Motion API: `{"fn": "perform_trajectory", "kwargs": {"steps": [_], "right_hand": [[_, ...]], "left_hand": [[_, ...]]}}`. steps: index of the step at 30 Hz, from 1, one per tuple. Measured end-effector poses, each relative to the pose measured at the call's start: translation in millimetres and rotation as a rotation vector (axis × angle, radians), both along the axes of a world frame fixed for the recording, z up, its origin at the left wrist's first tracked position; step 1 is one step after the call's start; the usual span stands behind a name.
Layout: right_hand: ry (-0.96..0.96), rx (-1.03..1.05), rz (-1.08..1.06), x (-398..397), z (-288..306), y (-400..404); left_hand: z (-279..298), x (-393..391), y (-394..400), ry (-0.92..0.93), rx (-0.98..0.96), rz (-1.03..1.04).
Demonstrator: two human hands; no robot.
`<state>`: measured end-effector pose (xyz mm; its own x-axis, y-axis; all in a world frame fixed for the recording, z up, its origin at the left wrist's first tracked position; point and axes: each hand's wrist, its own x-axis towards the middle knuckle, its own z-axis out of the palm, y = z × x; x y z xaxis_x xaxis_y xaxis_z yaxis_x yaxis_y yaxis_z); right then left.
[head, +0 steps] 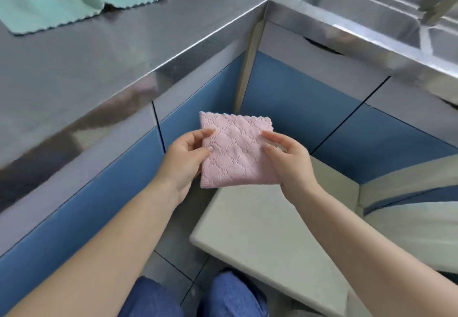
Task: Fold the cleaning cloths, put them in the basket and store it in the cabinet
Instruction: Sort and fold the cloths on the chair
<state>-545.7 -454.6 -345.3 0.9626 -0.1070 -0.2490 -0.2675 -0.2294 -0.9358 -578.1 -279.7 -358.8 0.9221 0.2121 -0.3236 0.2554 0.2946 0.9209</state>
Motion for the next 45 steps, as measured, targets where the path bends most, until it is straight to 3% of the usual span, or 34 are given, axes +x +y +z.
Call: {"fn": "perform_trajectory", "kwargs": {"steps": [5,11,19,24,31,45], "right_hand": [[0.003,-0.020,0.047,-10,94,3],[0.012,-0.046,0.224,-21,196,41],[-0.040,0.043,0.629,-44,261,136],[-0.017,0.029,0.859,-65,272,218],[-0.003,-0.177,0.998,-77,247,323],[-0.100,-0.314,1.090,-73,223,357]], "left_hand": [[93,-14,5,0.028,-0.001,0.000],[198,-57,35,0.073,0.027,0.157],[273,-142,102,0.055,0.143,0.495],[286,-190,161,0.102,0.213,0.652],[263,-222,245,0.298,0.449,0.575],[234,-225,286,0.303,0.437,0.501]]}}
